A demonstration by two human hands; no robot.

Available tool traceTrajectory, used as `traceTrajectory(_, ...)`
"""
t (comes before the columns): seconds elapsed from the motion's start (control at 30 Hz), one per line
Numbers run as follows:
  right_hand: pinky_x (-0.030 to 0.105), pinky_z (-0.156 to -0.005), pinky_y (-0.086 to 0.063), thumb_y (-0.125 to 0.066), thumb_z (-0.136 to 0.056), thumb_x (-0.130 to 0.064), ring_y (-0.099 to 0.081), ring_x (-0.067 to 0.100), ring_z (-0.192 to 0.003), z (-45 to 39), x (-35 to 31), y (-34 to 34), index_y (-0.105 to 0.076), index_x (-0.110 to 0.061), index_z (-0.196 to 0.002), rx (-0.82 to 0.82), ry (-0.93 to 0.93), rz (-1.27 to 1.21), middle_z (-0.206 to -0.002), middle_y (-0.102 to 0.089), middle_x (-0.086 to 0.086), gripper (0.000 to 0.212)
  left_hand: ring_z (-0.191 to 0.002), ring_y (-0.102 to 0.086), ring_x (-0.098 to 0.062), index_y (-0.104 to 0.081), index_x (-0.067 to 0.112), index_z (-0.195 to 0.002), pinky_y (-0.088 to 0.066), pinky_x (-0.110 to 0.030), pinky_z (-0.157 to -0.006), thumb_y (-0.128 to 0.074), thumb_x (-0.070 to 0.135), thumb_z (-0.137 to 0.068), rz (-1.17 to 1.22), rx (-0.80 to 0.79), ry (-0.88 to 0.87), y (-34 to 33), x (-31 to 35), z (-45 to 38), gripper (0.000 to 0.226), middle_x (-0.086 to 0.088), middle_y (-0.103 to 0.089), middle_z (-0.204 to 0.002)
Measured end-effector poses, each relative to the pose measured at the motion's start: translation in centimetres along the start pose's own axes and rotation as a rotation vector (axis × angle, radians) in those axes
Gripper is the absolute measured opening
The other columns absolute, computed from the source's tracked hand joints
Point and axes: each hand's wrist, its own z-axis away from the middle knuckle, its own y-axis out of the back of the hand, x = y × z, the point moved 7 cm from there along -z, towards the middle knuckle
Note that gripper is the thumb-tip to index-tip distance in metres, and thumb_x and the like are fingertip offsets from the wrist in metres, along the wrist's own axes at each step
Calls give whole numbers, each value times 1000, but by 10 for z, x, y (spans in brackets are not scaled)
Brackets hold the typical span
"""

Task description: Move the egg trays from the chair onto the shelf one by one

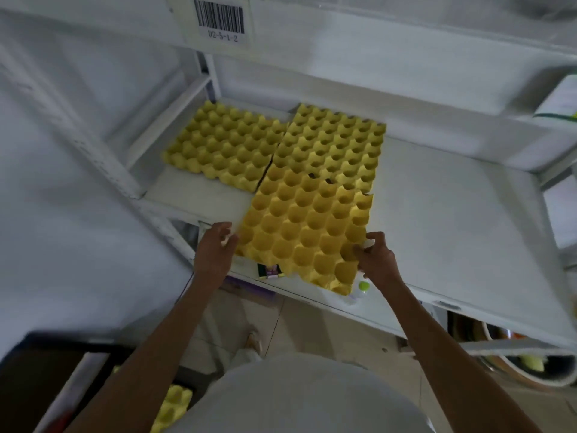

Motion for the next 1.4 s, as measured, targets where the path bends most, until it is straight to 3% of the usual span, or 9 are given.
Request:
traceTrajectory(0.13, 47, -94, -52, -70, -90, -43, -56, 37, -118, 13, -6, 35, -47, -12, -135, 130, 184, 188, -128, -60, 17, 59, -123, -62, -30, -61, 10, -140, -47, -35, -102, -62, 27, -103, -12, 129, 104, 1, -9, 86, 41, -12, -65, -136)
traceTrajectory(0.3, 45, -99, -39, -69, -90, -40, -49, 39, -117, 55, -40, 52, -54, -6, -132, 191, 646, 347, -126, -56, 21, 56, -138, -53, -31, -53, 5, -147, -39, -38, -115, -58, 20, -105, -5, 216, 285, -28, -32, 212, 45, -16, -56, -149)
traceTrajectory(0.43, 46, -102, -42, -68, -91, -33, -49, 38, -123, 126, -34, 21, -54, -4, -133, 3, 819, 339, -133, -54, 20, 53, -136, -55, -33, -50, 9, -150, -41, -44, -117, -60, 21, -104, 110, 252, 485, -56, -55, 321, 49, -14, -56, -150)
traceTrajectory(0.57, 48, -100, -45, -71, -90, -30, -51, 40, -125, 205, -15, -28, -57, -1, -130, -104, 1052, 371, -130, -57, 21, 51, -126, -62, -33, -57, 6, -142, -48, -47, -110, -64, 21, -102, 133, 318, 455, -53, -70, 387, 44, -15, -64, -136)
traceTrajectory(0.63, 49, -100, -45, -69, -89, -30, -48, 39, -130, 238, 2, -59, -56, -4, -131, -216, 1112, 442, -133, -55, 19, 51, -132, -58, -34, -56, 3, -143, -42, -37, -113, -64, 24, -102, 33, 376, 524, -45, -83, 424, 47, -16, -61, -142)
traceTrajectory(0.83, 48, -116, -36, -62, -94, -37, -38, 36, -145, 334, 83, -135, -46, -6, -146, -575, 1374, 809, -152, -44, 18, 63, -147, -40, -33, -35, 17, -159, -40, -51, -115, -42, 50, -106, -408, 327, 743, -26, -110, 564, 63, -9, -39, -164)
traceTrajectory(1.1, 45, -122, -27, -48, -102, -45, -19, 29, -155, 399, 159, -182, -29, -7, -158, -844, 1389, 1062, -166, -25, 12, 70, -146, -40, -34, -34, 18, -157, -40, -52, -114, -40, 48, -106, -330, 311, 925, -39, -137, 661, 60, -9, -37, -163)
traceTrajectory(1.27, 43, -120, -30, -49, -103, -38, -15, 23, -156, 405, 156, -217, -24, -7, -160, -919, 1388, 1230, -168, -19, 9, 69, -149, -36, -33, -35, 16, -156, -40, -54, -115, -39, 49, -106, -290, 258, 876, -43, -162, 639, 60, -8, -37, -163)
traceTrajectory(1.4, 42, -113, -38, -47, -102, -26, -26, 24, -151, 391, 134, -263, -34, -6, -154, -937, 1332, 1287, -161, -32, 9, 57, -150, -35, -34, -35, 17, -157, -35, -53, -118, -39, 49, -105, -311, 193, 879, -35, -197, 601, 61, -8, -37, -163)
